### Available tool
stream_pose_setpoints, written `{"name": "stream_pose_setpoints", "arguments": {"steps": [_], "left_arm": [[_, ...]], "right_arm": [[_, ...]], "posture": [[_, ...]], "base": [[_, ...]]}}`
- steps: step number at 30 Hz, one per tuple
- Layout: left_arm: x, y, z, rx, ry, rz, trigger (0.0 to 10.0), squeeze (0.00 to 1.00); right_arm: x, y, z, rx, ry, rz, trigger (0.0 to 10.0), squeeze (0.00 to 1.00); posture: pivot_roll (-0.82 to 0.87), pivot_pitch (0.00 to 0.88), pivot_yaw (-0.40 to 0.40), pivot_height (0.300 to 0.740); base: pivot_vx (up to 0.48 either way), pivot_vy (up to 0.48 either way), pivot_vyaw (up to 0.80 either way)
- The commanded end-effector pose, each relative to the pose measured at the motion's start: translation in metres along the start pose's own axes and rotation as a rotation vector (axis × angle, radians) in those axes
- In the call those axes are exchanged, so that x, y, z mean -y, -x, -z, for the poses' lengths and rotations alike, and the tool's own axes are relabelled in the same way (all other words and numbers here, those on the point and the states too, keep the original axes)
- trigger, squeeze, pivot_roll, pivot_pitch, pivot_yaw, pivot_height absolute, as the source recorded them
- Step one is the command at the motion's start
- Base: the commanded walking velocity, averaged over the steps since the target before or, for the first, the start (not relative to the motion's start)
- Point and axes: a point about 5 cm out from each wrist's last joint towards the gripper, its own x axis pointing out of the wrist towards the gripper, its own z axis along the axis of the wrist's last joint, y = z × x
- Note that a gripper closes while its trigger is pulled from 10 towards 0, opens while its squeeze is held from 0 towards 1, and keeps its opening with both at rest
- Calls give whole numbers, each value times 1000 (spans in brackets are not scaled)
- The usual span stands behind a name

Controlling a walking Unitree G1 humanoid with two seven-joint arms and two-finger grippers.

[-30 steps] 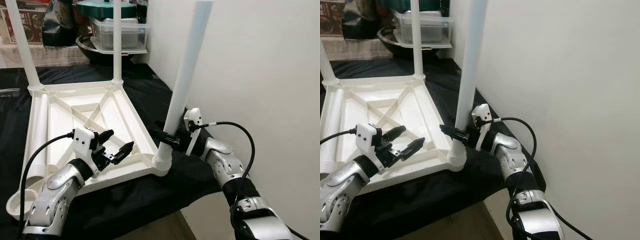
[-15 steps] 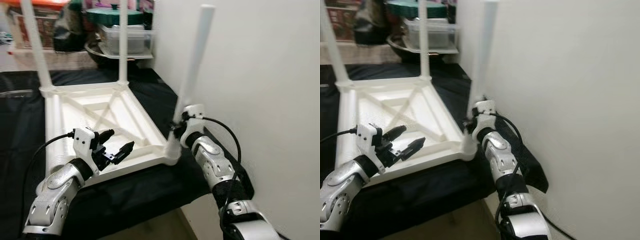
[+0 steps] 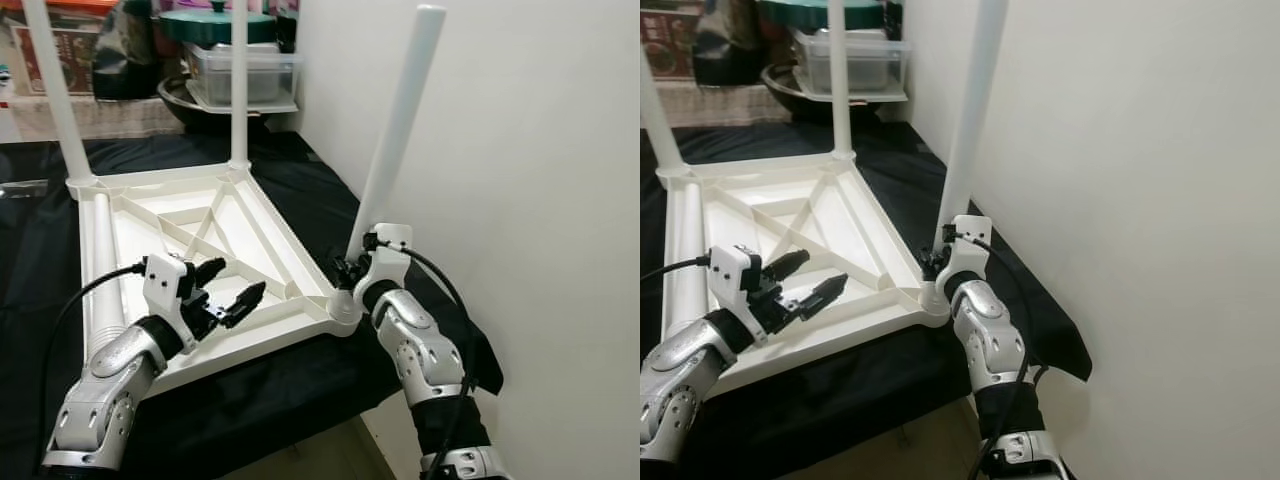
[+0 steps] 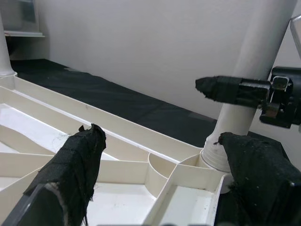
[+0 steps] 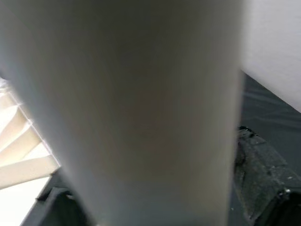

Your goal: Building children table

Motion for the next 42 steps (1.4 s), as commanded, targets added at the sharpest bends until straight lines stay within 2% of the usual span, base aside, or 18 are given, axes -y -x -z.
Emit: {"name": "stream_pose_setpoints", "arguments": {"steps": [1, 6, 10, 14, 20, 21, 24, 27, 29, 30, 31, 33, 36, 37, 39, 40, 41, 42], "left_arm": [[1, -1, 1, -10, 0, 6, 10000, 0], [2, -1, 2, -5, 4, 4, 10000, 0], [2, -3, 2, -2, 8, 10, 10000, 0], [2, -3, 2, -1, 8, 8, 10000, 0], [2, -1, 3, 1, 9, -2, 10000, 0], [2, -1, 4, 1, 10, -1, 10000, 0], [2, 0, 4, 0, 10, -1, 10000, 0], [2, -1, 4, 1, 12, 3, 10000, 0], [2, -1, 4, 1, 12, 3, 10000, 0], [2, -1, 4, 1, 12, 4, 10000, 0], [2, -1, 4, 1, 12, 4, 10000, 0], [3, -1, 3, 1, 12, 3, 10000, 0], [3, 0, 3, 1, 11, 3, 10000, 0], [3, 0, 3, 1, 11, 2, 10000, 0], [3, 0, 3, 1, 11, 2, 10000, 0], [3, 0, 3, 1, 11, 1, 10000, 0], [3, 0, 3, 1, 11, 1, 10000, 0], [2, -1, 3, 1, 10, 1, 10000, 0]], "right_arm": [[0, 0, -19, 77, -21, -132, 10000, 0], [-3, 15, -46, 153, 38, -430, 10000, 0], [-24, 56, -39, 60, 224, -943, 10000, 0], [-35, 64, -30, 27, 238, -1047, 10000, 0], [-39, 46, -20, 18, 253, -982, 10000, 0], [-30, 34, -16, -6, 248, -850, 0, 0], [-23, 27, -14, -28, 244, -766, 0, 0], [28, -1, -6, -119, 170, -118, 0, 0], [28, -1, -6, -119, 170, -118, 0, 0], [42, -1, -2, -148, 150, 51, 0, 0], [42, -1, -2, -148, 150, 51, 0, 0], [57, 15, 11, -167, 122, 340, 0, 0], [56, 21, 15, -166, 120, 394, 0, 0], [41, 23, 19, -183, 109, 356, 10000, 0], [41, 23, 19, -183, 109, 356, 10000, 0], [25, 22, 20, -180, 111, 266, 10000, 0], [25, 22, 20, -180, 111, 266, 10000, 0], [10, 17, 14, -133, 52, 115, 10000, 1000]], "posture": [[132, 0, -152, 740], [129, 0, -154, 740], [131, 0, -157, 740], [138, 0, -166, 740], [147, 0, -170, 740], [144, 0, -170, 740], [144, 0, -170, 740], [134, 0, -166, 740], [134, 0, -166, 740], [134, 0, -166, 740], [134, 0, -166, 740], [137, 0, -165, 740], [138, 0, -164, 740], [135, 0, -161, 740], [135, 0, -161, 740], [133, 0, -159, 740], [133, 0, -159, 740], [132, 0, -156, 740]], "base": [[0, 0, 0], [0, 0, 0], [0, 0, 0], [0, 0, 0], [0, 0, 0], [0, 0, 0], [0, 0, 0], [0, 0, 0], [0, 0, 0], [0, 0, 0], [0, 0, 0], [0, 0, 0], [0, 0, 0], [0, 0, 0], [0, 0, 0], [0, 0, 0], [0, 0, 0], [0, 0, 0]]}}
